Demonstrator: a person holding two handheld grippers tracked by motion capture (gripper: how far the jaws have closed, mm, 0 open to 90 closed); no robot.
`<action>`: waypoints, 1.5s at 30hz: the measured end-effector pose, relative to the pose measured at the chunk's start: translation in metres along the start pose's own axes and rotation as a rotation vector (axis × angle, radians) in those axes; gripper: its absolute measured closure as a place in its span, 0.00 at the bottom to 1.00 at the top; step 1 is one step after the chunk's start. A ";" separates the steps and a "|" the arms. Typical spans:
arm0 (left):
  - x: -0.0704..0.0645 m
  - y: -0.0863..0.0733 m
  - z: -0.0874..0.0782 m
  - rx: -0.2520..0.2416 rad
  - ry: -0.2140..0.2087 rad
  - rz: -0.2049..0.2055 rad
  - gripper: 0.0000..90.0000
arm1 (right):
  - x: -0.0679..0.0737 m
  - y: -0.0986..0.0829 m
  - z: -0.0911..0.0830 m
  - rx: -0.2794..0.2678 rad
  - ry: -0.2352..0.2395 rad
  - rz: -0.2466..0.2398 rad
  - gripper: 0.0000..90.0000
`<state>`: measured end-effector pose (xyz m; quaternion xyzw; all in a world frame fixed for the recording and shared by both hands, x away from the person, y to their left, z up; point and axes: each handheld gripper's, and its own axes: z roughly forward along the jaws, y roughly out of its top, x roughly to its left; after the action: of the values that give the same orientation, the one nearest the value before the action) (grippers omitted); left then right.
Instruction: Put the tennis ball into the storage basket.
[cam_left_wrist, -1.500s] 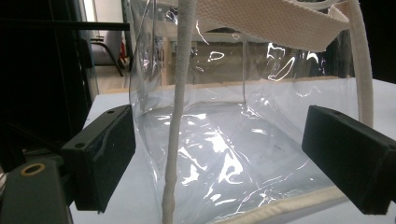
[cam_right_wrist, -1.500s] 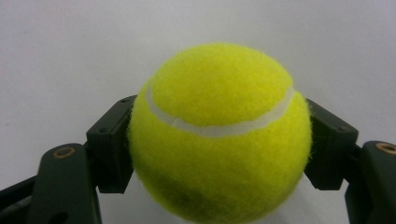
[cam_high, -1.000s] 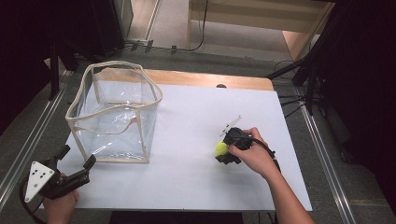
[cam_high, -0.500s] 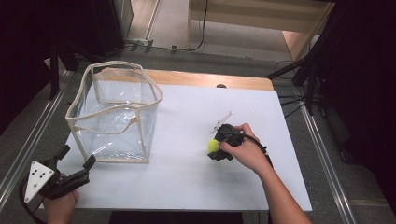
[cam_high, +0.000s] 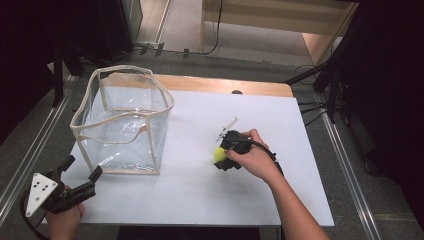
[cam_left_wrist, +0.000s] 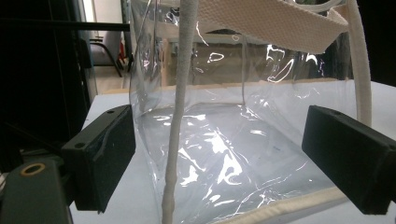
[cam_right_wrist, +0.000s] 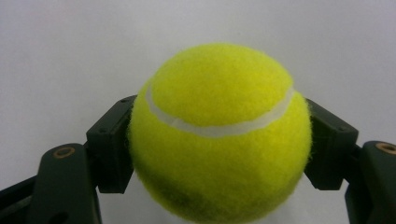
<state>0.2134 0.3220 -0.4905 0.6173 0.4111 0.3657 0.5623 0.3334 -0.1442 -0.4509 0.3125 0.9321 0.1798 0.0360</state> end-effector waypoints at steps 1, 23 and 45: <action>0.000 0.000 0.000 -0.001 0.000 0.000 0.11 | 0.000 0.000 0.000 0.000 0.000 0.000 0.26; 0.000 0.000 0.000 -0.002 -0.002 -0.001 0.11 | 0.012 0.030 0.009 -0.002 0.017 -0.049 0.26; 0.000 0.000 0.000 -0.002 -0.003 -0.003 0.11 | 0.029 0.059 0.020 0.002 0.039 -0.111 0.26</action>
<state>0.2135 0.3223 -0.4905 0.6168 0.4108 0.3641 0.5641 0.3476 -0.0770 -0.4472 0.2568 0.9486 0.1829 0.0273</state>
